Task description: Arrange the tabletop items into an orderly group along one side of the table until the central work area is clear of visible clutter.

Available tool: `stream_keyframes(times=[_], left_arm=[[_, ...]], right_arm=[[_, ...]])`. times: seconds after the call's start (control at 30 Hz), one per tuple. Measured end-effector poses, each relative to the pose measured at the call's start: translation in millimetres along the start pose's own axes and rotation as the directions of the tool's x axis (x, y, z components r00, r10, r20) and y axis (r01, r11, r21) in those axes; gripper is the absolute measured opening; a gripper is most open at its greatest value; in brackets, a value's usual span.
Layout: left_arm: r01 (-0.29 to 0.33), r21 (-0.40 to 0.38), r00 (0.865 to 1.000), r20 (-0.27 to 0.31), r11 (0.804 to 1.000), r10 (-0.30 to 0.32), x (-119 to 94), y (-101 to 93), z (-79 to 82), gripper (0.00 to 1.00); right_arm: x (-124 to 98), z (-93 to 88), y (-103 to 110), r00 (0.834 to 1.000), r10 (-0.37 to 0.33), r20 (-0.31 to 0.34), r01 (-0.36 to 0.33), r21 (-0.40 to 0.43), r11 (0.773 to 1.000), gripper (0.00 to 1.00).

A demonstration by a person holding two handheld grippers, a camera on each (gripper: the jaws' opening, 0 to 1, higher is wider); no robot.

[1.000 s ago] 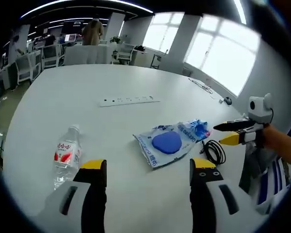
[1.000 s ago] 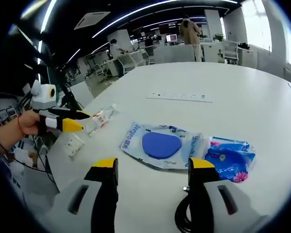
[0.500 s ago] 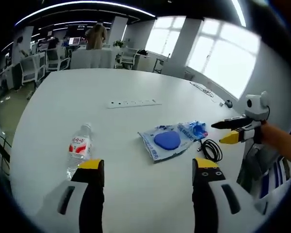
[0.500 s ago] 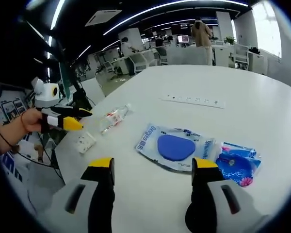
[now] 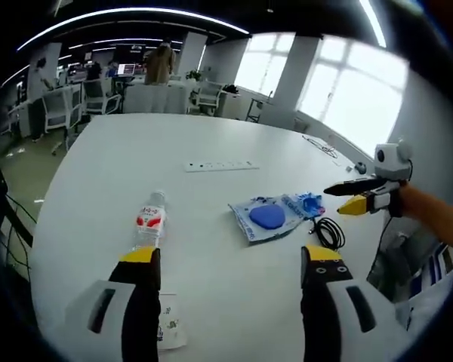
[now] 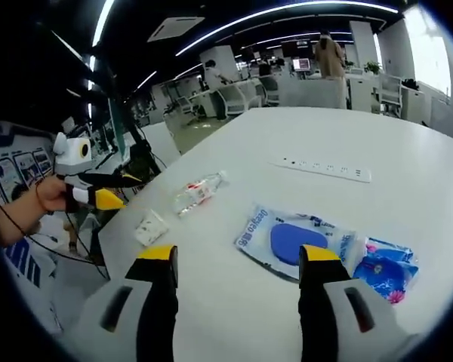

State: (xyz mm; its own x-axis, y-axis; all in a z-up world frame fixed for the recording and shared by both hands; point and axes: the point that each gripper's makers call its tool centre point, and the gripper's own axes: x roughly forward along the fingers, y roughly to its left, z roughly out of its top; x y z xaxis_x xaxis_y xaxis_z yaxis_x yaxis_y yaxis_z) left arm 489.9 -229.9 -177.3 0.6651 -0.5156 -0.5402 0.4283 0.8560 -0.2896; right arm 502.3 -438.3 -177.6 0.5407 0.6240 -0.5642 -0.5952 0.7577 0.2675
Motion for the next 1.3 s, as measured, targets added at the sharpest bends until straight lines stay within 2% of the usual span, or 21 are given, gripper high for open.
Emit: stream_keyframes(times=[0.33, 0.67, 0.87, 1.3], left_arm=[[-0.030, -0.011, 0.999, 0.027, 0.999, 0.030, -32.5, 12.3, -1.5, 0.79], [-0.062, -0.042, 0.997, 0.051, 0.997, 0.064, -59.5, 36.2, -5.6, 0.79], [-0.081, -0.072, 0.994, 0.068, 0.994, 0.086, -71.7, 51.3, -8.9, 0.79], [-0.112, -0.115, 0.989, 0.085, 0.987, 0.123, -87.5, 81.1, -14.7, 0.80]], right_arm=[[18.6, 15.0, 26.8, 0.998, 0.058, -0.002, -0.058, -0.015, 0.998, 0.65], [43.8, 25.2, 46.8, 0.994, 0.103, -0.027, -0.103, -0.019, 0.994, 0.67], [65.8, 35.1, 58.5, 0.990, 0.133, -0.043, -0.134, -0.023, 0.991, 0.67], [134.4, 51.9, 75.2, 0.976, 0.198, -0.089, -0.202, -0.037, 0.979, 0.67]])
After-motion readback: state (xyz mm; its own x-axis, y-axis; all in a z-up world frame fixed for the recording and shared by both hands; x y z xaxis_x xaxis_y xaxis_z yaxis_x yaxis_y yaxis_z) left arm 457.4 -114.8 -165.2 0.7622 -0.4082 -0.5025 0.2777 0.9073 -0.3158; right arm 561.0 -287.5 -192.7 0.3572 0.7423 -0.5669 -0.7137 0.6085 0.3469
